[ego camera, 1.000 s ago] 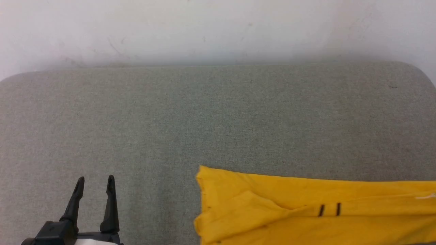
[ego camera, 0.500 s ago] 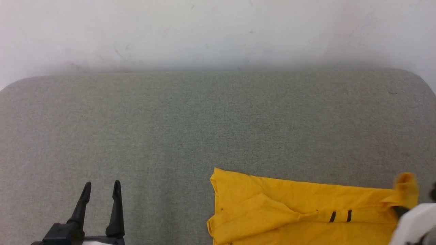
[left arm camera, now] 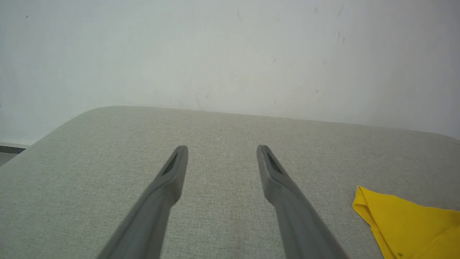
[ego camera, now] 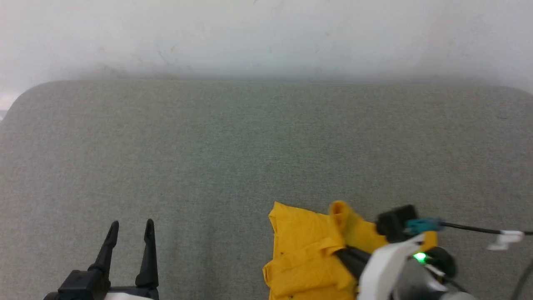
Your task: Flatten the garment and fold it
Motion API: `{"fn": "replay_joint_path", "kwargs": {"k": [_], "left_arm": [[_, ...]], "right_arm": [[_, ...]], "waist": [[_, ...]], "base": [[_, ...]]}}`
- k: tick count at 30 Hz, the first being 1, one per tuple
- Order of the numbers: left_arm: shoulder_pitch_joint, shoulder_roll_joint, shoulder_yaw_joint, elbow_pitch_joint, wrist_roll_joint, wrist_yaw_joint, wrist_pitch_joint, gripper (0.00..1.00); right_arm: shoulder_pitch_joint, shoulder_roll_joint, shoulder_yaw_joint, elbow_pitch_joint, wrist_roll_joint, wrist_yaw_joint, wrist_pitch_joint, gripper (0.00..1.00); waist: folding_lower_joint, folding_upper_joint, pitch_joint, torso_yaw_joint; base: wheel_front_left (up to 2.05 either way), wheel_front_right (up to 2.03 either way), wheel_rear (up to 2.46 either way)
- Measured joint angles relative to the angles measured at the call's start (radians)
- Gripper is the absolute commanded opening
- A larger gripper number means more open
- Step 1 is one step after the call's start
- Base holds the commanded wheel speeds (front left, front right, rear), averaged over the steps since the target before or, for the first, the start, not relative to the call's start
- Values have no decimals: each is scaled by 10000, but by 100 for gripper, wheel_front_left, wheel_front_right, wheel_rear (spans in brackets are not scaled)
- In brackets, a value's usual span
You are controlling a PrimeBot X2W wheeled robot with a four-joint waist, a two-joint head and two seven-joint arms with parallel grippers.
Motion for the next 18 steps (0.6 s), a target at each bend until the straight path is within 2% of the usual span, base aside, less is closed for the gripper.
{"fn": "replay_joint_path", "kwargs": {"k": [6, 14, 15, 16, 17, 18], "left_arm": [[-233, -94, -19, 173, 0, -155, 0, 100], [-418, -234, -35, 433, -2, -334, 2, 100], [-420, -267, -33, 468, -4, -336, 2, 100], [-426, -293, -33, 491, -2, -341, 0, 100], [-446, -311, -36, 520, -2, -353, 0, 100], [-479, -324, -40, 545, -2, -401, 0, 100]], "right_arm": [[-898, 190, 1607, 899, 203, 0, -136, 0], [-1736, 280, 2203, 3187, -46, 0, -717, 0], [-1795, 290, 2230, 3465, -44, 2, -846, 17], [-1851, 299, 2245, 3749, -59, 0, -951, 40], [-1930, 295, 2280, 4038, -123, 0, -1001, 100], [-1995, 293, 2320, 4276, -150, 0, -1035, 100]], "waist": [[0, 0, 139, 283], [0, 0, 280, 671], [0, 0, 287, 713], [0, 0, 294, 747], [0, 0, 302, 778], [0, 0, 310, 806]], "base": [[0, 0, 0], [0, 0, 0], [0, 0, 0], [0, 0, 0], [0, 0, 0], [0, 0, 0]]}}
